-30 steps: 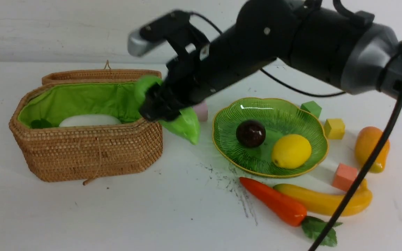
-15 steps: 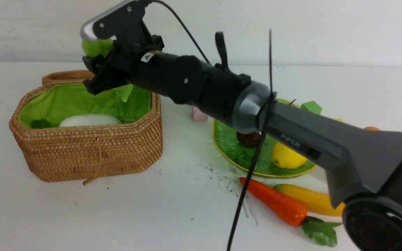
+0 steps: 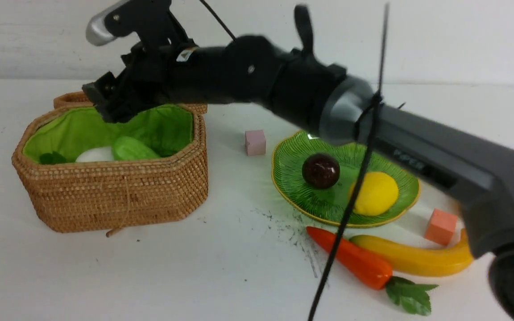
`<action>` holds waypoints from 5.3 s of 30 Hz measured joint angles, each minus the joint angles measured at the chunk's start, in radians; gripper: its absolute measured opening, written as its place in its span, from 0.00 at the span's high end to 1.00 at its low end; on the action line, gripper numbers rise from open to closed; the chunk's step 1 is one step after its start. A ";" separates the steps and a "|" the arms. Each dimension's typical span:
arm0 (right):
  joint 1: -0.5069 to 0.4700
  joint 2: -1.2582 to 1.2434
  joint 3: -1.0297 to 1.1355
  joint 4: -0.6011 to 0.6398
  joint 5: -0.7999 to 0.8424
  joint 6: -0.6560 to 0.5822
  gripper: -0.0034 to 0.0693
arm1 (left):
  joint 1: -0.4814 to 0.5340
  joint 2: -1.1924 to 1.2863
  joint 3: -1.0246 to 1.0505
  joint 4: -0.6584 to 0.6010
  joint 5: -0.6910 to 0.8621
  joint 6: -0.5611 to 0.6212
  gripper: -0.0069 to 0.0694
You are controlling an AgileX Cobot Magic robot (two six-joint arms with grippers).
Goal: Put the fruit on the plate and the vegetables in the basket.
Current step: Use the right arm to grab a carrot and put it into the left basket, then use the right arm to grab a banana and put it into the right plate
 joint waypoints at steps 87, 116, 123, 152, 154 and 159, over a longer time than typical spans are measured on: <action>0.026 0.017 0.082 -0.274 -0.362 0.143 0.43 | 0.000 0.000 0.000 0.122 -0.036 -0.023 0.92; -0.057 -0.222 -0.072 -0.516 0.710 0.316 0.93 | 0.000 0.000 0.001 -0.267 -0.101 0.242 0.92; -0.176 -0.416 0.171 -0.661 0.731 0.476 0.95 | 0.000 0.000 0.002 -0.498 -0.123 0.468 0.92; -0.448 -0.328 1.017 -0.668 0.191 0.031 0.20 | 0.000 0.000 0.002 -0.555 -0.039 0.517 0.92; -0.448 -0.304 1.017 -0.681 0.183 0.031 0.22 | 0.000 0.000 0.002 -0.562 -0.037 0.517 0.92; -0.448 -0.288 1.012 -0.682 0.196 0.031 0.30 | 0.000 0.000 0.002 -0.577 -0.034 0.517 0.92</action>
